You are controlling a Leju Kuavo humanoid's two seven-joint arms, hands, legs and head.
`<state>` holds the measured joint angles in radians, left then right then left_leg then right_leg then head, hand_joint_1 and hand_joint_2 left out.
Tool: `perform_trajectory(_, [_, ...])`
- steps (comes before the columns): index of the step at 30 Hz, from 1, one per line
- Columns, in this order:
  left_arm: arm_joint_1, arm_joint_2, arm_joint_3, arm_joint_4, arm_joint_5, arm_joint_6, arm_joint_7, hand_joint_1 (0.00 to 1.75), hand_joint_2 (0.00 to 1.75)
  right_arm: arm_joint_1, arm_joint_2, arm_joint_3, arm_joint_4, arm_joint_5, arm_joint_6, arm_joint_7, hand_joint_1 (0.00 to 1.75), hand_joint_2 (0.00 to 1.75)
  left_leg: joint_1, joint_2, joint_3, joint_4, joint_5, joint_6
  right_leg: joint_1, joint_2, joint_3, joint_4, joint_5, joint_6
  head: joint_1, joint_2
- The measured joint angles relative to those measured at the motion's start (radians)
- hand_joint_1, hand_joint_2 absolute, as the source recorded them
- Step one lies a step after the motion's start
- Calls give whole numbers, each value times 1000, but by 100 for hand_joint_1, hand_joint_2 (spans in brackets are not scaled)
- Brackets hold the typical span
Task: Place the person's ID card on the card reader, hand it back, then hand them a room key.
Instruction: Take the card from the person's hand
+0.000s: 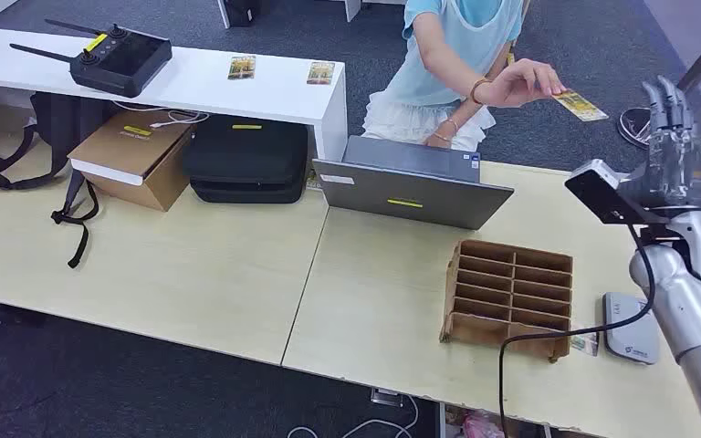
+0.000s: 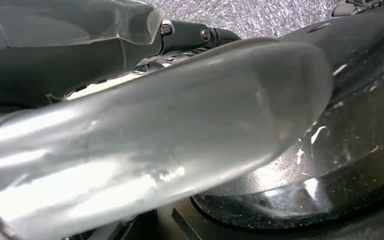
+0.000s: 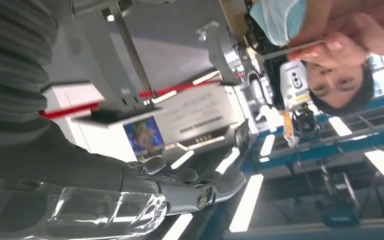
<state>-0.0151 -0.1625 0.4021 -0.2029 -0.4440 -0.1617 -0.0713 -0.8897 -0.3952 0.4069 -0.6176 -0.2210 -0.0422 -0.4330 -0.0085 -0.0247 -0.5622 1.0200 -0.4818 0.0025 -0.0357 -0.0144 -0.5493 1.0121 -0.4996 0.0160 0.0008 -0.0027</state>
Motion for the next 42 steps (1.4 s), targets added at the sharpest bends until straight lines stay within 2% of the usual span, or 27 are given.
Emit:
perform_trajectory(2, [0, 0, 0, 0, -4, 0, 0, 0, 0, -8, 0, 38, -17, 129, -126, 2, 0, 175, 0, 0, 0, 0, 0, 0, 0, 0, 0, 0, 0, 0, 0, 0])
perform_trajectory(4, [-1, 0, 0, 0, -16, -2, 4, 0, 0, -20, 3, 114, -46, 384, -379, 19, 0, 175, 0, 0, 0, 0, 0, 0, 0, 0, 0, 0, 0, 0, 0, 0])
perform_trajectory(6, [-2, 0, 0, 0, -29, -5, 9, 0, 0, -39, 23, 180, -54, 626, -571, 57, 0, 175, 0, 0, 0, 0, 0, 0, 0, 0, 0, 0, 0, 0, 0, 0])
perform_trajectory(8, [-4, 0, 0, 0, -40, -10, 10, 0, 0, -81, 86, 220, -27, 827, -642, 113, 0, 175, 0, -1, 0, 0, 0, 0, 0, 0, 0, 1, 0, 0, 0, 0])
perform_trajectory(10, [-5, 2, 0, 0, -48, -15, 9, 0, 0, -111, 142, 223, 8, 918, -649, 140, 0, 175, 0, -1, 0, 0, 1, 0, 0, -1, 0, 1, 0, 0, 0, 0])
perform_trajectory(11, [-5, 3, 0, 0, -51, -18, 9, 0, 0, -115, 152, 215, 17, 925, -648, 136, 0, 175, 0, -2, 0, 1, 1, 0, 0, -1, 0, 1, 0, 0, 0, 0])
perform_trajectory(13, [-5, 3, 0, 0, -52, -19, 9, 0, 0, -115, 154, 193, 22, 922, -647, 123, 1, 175, 0, -1, 0, 1, 1, 0, 0, -1, 0, 1, 0, 0, 0, 0])
perform_trajectory(15, [-5, 3, 0, 0, -53, -19, 8, 0, 0, -114, 153, 180, 22, 920, -647, 119, 16, 175, 0, -1, 0, 1, 1, 0, 0, -1, 0, 1, 0, 0, 0, 0])
perform_trajectory(16, [-5, 3, 0, 0, -54, -19, 7, 0, 0, -113, 152, 173, 22, 918, -647, 117, 39, 175, 0, -1, 0, 1, 1, 0, 0, -1, 0, 1, 0, 0, 0, 0])
perform_trajectory(19, [-5, 3, 1, 0, -54, -19, 7, 0, 0, -109, 148, 155, 21, 901, -646, 106, 142, 175, 0, -1, 0, 1, 1, 0, 0, -1, 0, 1, 0, 0, 0, 0])
perform_trajectory(20, [-5, 3, 1, 0, -54, -19, 7, 0, 0, -107, 147, 149, 21, 896, -644, 102, 162, 175, 0, -1, 0, 1, 1, 0, 0, -1, 0, 1, 0, 0, 0, 0])
perform_trajectory(21, [-5, 3, 1, 0, -54, -19, 7, 0, 0, -105, 146, 144, 20, 891, -643, 97, 170, 175, 0, -1, 0, 1, 1, 0, 0, -1, 0, 1, 0, 0, 0, 0])
perform_trajectory(23, [-5, 3, 2, 0, -53, -18, 7, 0, 0, -103, 145, 136, 19, 887, -638, 89, 175, 175, 0, -1, 0, 1, 1, 0, 0, -1, 0, 1, 0, 0, 0, 0])
perform_trajectory(42, [-5, 3, 7, 0, -52, -16, 3, 0, 0, -103, 145, 113, 5, 844, -597, 42, 175, 175, 0, -1, 0, 1, 1, 0, 0, -1, 0, 1, 0, 0, 0, 0])
